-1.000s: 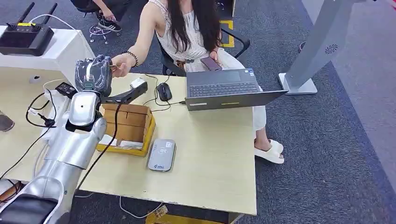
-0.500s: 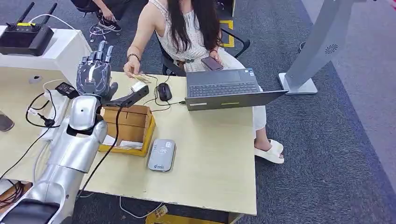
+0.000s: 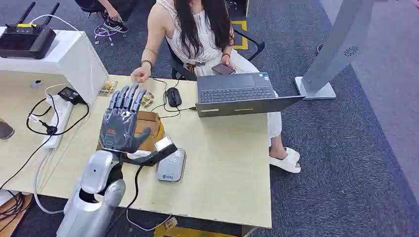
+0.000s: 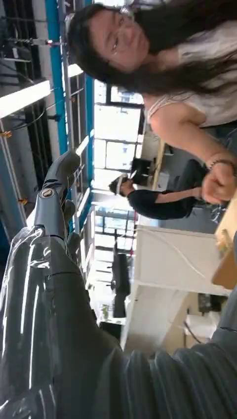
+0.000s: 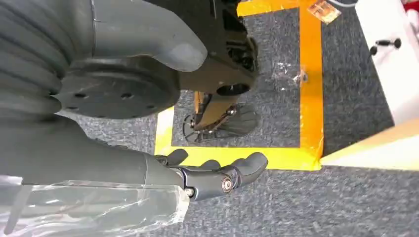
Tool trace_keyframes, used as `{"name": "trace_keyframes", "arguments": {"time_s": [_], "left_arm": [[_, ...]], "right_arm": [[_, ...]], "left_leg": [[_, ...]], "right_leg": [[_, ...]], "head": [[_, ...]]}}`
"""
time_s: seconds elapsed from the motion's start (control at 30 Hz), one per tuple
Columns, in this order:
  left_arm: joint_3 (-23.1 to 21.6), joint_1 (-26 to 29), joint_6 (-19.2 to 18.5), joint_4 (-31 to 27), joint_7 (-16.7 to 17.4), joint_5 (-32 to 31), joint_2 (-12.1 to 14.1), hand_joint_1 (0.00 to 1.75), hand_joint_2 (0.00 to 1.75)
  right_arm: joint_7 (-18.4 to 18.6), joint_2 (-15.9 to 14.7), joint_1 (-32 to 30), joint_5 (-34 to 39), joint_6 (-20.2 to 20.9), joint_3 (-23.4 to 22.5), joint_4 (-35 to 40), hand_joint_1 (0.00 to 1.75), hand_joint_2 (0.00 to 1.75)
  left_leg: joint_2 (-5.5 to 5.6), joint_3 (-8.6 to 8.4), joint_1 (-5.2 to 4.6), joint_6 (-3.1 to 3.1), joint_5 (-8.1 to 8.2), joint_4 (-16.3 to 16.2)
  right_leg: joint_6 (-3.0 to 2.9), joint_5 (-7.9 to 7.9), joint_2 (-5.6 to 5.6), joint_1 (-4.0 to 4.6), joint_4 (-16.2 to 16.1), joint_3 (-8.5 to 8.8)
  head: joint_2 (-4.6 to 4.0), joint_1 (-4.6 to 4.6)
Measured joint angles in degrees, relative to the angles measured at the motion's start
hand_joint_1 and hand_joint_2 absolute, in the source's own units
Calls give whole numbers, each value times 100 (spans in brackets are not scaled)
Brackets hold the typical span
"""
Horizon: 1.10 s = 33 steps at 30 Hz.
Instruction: Pass the card to the sensor for recognition and then transmit it.
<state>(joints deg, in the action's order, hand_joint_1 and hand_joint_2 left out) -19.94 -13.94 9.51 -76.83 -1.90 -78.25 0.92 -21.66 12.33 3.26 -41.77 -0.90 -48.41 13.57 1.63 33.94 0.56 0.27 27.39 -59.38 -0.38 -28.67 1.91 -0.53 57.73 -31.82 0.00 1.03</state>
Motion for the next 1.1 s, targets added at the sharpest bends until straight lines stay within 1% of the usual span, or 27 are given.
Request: {"name": "trace_keyframes", "arguments": {"time_s": [0.03,0.13,0.17,0.2,0.23,0.3,0.43,0.57,0.8,1.1], "left_arm": [[-31,157,-37,-140,2,53,46,0,175],[-65,505,-408,-356,85,321,221,0,175],[-65,548,-525,-358,139,373,265,0,175],[-65,592,-755,-345,257,443,374,0,175],[-63,595,-884,-292,333,481,466,0,175],[-61,582,-1012,-97,415,527,586,0,175],[7,572,-1036,278,426,538,736,0,175],[22,572,-1038,451,441,538,789,0,175],[110,573,-1064,621,470,533,826,0,175],[203,584,-1025,672,544,483,828,0,175]], "right_arm": [[-7,-7,-10,18,15,-28,4,0,175],[-15,-22,-29,35,55,-133,26,0,175],[-13,-24,-34,28,55,-142,28,0,175],[-7,-28,-34,-13,55,-146,31,0,175],[11,-33,-31,-59,55,-153,35,0,175],[39,-35,-26,-109,52,-168,46,0,175],[66,-48,-22,-157,39,-190,50,0,175],[68,-55,-20,-164,39,-223,50,0,175],[109,-70,-23,-219,39,-247,50,0,175],[116,-72,-21,-326,39,-260,50,0,175]], "left_leg": [[-1,0,0,0,0,1],[-4,0,1,-1,0,2],[-3,0,2,-1,-1,2],[-2,0,2,-2,-2,2],[-2,-1,3,-4,-3,3],[-2,-2,3,-8,-6,4],[-1,0,3,-7,-9,3],[0,1,2,-6,-8,3],[0,1,2,-5,-7,3],[1,2,3,-6,-8,3]], "right_leg": [[0,0,0,0,0,-1],[-1,0,1,1,0,-2],[-1,0,-1,1,0,-2],[-1,0,-2,2,1,-2],[-1,0,-3,3,1,-1],[-2,1,-3,3,3,0],[-2,2,-3,3,4,1],[-2,2,-3,2,3,0],[-2,2,-3,2,2,-1],[-2,2,-4,2,3,0]], "head": [[0,0],[0,0],[0,0],[0,0],[0,2],[0,2],[0,0],[0,0],[0,0],[0,0]]}}
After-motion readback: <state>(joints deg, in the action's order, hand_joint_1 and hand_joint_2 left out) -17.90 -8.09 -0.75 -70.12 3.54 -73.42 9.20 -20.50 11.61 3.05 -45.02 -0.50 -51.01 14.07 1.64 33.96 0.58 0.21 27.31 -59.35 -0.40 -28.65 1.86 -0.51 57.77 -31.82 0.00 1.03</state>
